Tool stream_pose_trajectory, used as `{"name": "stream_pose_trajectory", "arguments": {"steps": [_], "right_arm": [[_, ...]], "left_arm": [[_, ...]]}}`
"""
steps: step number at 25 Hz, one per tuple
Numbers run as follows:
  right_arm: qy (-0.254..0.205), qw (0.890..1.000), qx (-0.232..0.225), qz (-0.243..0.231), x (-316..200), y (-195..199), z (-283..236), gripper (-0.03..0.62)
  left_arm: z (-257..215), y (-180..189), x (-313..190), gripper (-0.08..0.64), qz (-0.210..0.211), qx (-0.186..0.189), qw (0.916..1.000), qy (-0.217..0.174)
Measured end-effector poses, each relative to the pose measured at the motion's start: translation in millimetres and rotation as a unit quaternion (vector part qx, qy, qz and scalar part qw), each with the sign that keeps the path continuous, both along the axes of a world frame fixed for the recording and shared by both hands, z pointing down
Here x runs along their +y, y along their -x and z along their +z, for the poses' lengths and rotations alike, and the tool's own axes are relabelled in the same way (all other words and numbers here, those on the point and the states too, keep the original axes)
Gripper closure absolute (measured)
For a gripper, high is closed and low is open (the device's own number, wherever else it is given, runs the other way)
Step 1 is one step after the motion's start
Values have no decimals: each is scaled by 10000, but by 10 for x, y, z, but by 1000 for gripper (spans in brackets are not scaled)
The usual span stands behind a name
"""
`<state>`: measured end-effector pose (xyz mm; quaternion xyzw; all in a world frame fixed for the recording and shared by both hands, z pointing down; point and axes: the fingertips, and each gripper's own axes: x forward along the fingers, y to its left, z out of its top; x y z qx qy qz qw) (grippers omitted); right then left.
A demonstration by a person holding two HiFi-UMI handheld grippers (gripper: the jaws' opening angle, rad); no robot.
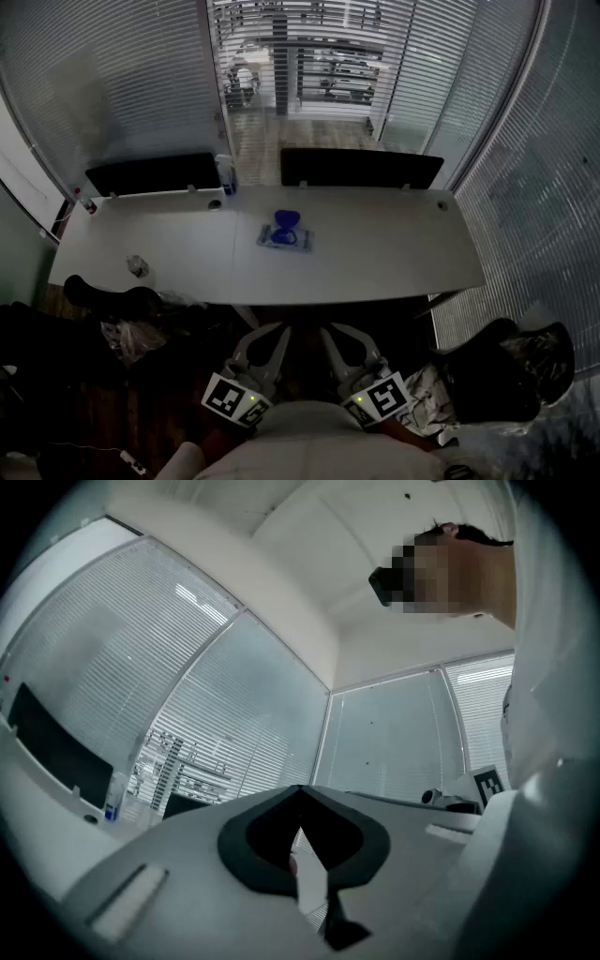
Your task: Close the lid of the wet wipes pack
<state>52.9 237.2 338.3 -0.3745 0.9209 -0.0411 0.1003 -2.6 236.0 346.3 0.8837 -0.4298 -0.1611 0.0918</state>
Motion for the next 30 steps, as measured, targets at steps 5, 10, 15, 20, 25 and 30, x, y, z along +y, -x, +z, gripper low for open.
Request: {"name": "stream_pose_trajectory", "arguments": {"steps": [5,10,15,20,25,30], "right_arm": [[-28,10000,24,20,-14,-29,-10,594],[50,9999,-28,114,-46,-163,81,594],[21,9999,-87,47,-11,-263,52,594],[61,9998,-43,176,-43,-469,131,594],[272,9995,-36,137,-62,-609,204,594],[371,9992,-82,85,-76,-795,240,594]], "left_arm": [[18,-28,-22,557,23,-3,10000,36],[34,-100,-30,557,89,-43,9999,71],[59,-242,-40,557,132,-105,9998,127],[92,-358,-48,557,42,-177,9996,210],[142,-458,-79,557,-116,-264,9990,327],[187,-656,-86,557,-156,-299,9985,419]]}}
